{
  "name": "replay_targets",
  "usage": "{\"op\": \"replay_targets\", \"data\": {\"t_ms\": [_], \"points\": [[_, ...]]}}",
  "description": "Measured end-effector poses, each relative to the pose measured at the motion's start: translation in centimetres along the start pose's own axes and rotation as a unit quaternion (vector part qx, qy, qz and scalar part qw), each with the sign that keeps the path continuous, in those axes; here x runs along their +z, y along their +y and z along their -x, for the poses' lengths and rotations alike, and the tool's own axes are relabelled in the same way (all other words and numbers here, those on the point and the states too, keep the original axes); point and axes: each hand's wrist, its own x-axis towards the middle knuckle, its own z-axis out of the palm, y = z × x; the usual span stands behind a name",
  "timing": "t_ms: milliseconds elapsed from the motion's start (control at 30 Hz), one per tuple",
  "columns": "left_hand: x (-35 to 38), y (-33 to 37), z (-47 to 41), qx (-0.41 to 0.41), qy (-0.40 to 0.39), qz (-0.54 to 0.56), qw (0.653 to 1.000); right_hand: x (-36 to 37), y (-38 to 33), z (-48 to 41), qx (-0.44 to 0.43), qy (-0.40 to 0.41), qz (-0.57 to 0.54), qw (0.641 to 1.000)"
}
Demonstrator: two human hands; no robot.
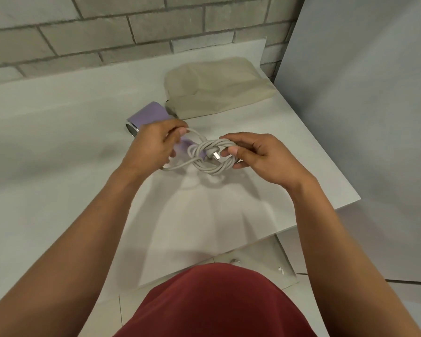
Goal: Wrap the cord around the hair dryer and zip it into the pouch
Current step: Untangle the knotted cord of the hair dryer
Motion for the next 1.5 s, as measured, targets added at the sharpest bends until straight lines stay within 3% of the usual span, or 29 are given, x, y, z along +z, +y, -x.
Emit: {"op": "replay_targets", "data": {"t_ms": [167,367,500,733,867,967,1100,1200,1300,1433,1500], "points": [[-1.1,-1.4,1.2,-0.047,-0.015,0.039,0.998,0.5,0.7,-0.3,-0.018,0.089,0.08,0.993],[-2.2,-3.8,4.5,-0.115,0.048,0.168,0.978,0.8,1.6,-0.3,-0.009,0.105,0.115,0.988],[-1.5,-5.2,6.9,-0.163,0.025,0.195,0.967,1.3,1.9,-0.3,-0.026,0.123,0.121,0.985],[2.7,-6.2,8.2,-0.215,-0.071,0.117,0.967,2.1,1.4,-0.8,-0.04,0.127,0.126,0.983],[3.7,-6.8,8.1,-0.216,-0.105,-0.03,0.97,2.2,1.2,-0.8,-0.059,0.12,0.152,0.979],[3.6,-6.9,8.1,-0.158,-0.021,-0.096,0.982,2.2,1.0,-0.9,-0.06,0.116,0.158,0.979],[2.2,-3.3,7.8,-0.021,0.09,0.012,0.996,2.1,1.0,-0.9,-0.061,0.093,0.172,0.979],[2.2,-0.3,7.5,0.009,0.018,0.059,0.998,1.9,1.1,-0.9,-0.062,0.072,0.173,0.98],[3.4,1.0,6.7,0.001,-0.106,0.045,0.993,1.8,1.2,-0.9,-0.059,0.053,0.179,0.981],[4.2,1.6,5.1,-0.115,-0.074,0.192,0.972,1.8,1.2,-0.8,-0.06,0.042,0.204,0.976],[4.2,1.5,4.5,-0.136,-0.095,0.228,0.96,2.0,1.3,-0.7,-0.064,0.042,0.204,0.976]]}}
